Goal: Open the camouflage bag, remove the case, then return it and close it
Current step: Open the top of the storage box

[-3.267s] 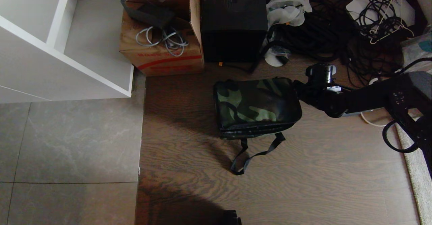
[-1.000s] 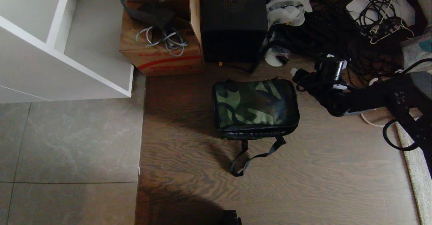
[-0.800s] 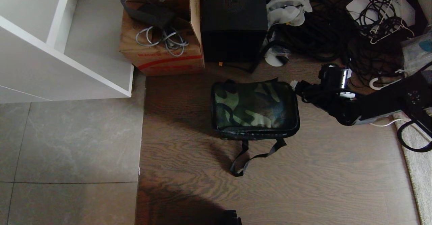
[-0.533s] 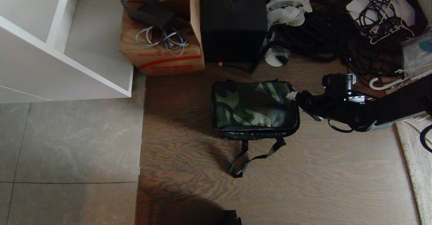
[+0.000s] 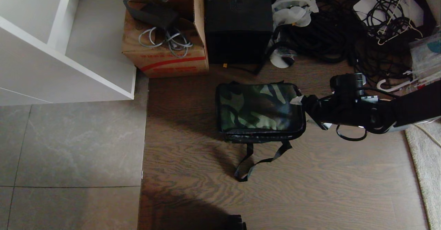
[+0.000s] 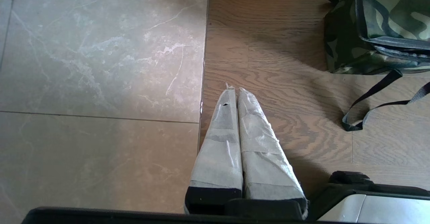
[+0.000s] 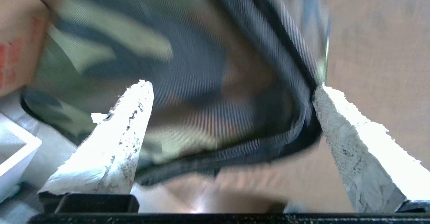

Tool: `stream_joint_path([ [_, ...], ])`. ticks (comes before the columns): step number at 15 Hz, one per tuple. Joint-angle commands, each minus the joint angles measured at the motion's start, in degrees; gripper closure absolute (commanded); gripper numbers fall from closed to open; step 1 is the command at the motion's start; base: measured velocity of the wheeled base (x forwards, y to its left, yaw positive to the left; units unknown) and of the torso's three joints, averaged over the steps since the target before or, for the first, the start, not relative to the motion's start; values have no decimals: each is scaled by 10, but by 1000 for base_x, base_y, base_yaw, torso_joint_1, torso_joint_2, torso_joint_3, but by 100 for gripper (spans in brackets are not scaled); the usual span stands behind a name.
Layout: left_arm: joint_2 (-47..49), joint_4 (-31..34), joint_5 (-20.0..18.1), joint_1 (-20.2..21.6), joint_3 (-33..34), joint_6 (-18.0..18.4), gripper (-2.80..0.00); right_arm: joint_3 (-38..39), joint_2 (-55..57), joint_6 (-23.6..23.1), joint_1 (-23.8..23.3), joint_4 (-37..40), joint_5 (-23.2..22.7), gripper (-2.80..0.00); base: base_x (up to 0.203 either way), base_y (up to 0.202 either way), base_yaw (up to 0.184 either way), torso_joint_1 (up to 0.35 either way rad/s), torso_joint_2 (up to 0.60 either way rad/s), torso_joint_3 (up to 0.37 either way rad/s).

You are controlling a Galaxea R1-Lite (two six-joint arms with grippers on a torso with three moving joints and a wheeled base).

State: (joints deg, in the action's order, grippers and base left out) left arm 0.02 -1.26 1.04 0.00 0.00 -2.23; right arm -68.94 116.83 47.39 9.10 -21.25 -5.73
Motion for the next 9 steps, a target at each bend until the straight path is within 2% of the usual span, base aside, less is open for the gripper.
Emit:
stream_joint_path([
  [1, 0, 0, 0, 0, 5, -1, 0, 4, 9, 14, 10, 22, -1, -280, 0, 0, 0, 0, 0, 0],
  [9, 0, 0, 0, 0, 5, -1, 0, -1, 34, 19, 12, 22, 0, -280, 0, 0, 0, 0, 0, 0],
])
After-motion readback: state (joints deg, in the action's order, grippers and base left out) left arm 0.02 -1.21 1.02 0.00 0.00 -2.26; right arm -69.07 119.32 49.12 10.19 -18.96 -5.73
